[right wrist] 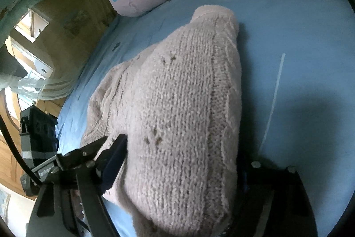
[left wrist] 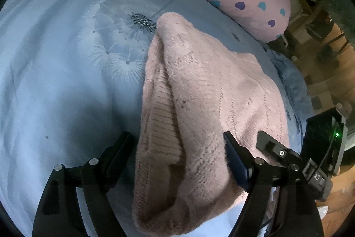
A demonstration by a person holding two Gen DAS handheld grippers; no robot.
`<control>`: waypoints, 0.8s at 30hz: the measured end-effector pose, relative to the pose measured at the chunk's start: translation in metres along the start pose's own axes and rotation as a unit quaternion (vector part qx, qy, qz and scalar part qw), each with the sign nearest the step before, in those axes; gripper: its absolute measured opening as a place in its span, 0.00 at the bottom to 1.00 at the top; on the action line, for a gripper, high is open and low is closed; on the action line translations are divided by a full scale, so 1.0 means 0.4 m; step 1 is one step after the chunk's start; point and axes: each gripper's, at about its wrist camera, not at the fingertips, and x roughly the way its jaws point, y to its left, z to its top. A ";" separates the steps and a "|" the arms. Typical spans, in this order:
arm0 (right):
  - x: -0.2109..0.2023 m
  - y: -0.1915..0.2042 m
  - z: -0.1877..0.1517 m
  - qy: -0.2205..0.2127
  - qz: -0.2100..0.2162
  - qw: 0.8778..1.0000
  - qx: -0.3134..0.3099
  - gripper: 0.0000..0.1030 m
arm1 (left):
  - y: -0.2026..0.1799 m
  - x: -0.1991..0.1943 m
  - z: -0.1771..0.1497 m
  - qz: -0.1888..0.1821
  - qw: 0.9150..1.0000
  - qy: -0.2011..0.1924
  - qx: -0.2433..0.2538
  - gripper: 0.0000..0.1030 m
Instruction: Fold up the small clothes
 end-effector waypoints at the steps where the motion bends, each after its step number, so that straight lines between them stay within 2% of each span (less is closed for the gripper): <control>1: 0.000 0.000 -0.001 0.000 -0.002 1.000 0.000 0.83 | 0.000 0.000 -0.001 -0.001 1.000 -0.001 -0.001 0.73; 8: -0.001 0.007 0.002 0.003 -0.014 1.000 0.015 0.84 | -0.004 -0.005 -0.001 -0.006 1.000 0.000 0.001 0.72; 11: -0.028 -0.007 -0.004 -0.005 -0.004 0.999 0.031 0.84 | 0.009 -0.023 0.004 0.001 1.000 -0.010 -0.018 0.67; 13: -0.042 -0.017 -0.007 -0.009 0.004 0.999 0.033 0.84 | 0.014 -0.024 0.006 -0.004 0.999 -0.014 -0.032 0.67; 16: -0.026 -0.029 -0.006 0.006 0.011 0.999 0.032 0.84 | 0.010 -0.005 -0.001 -0.005 1.000 -0.009 -0.022 0.66; 17: -0.023 -0.033 -0.005 0.007 0.016 0.999 0.036 0.84 | 0.007 -0.006 -0.002 -0.006 1.000 -0.011 -0.015 0.53; 18: -0.024 -0.036 -0.004 0.004 0.020 0.999 0.039 0.84 | 0.003 -0.007 0.002 -0.024 1.000 -0.007 -0.010 0.43; 20: -0.028 -0.040 -0.005 0.003 0.026 0.998 0.049 0.84 | 0.010 -0.015 0.011 -0.028 0.999 -0.007 -0.019 0.31; 24: -0.041 -0.049 -0.015 0.006 0.044 0.998 0.053 0.84 | 0.039 -0.024 0.020 -0.039 0.998 -0.008 -0.041 0.28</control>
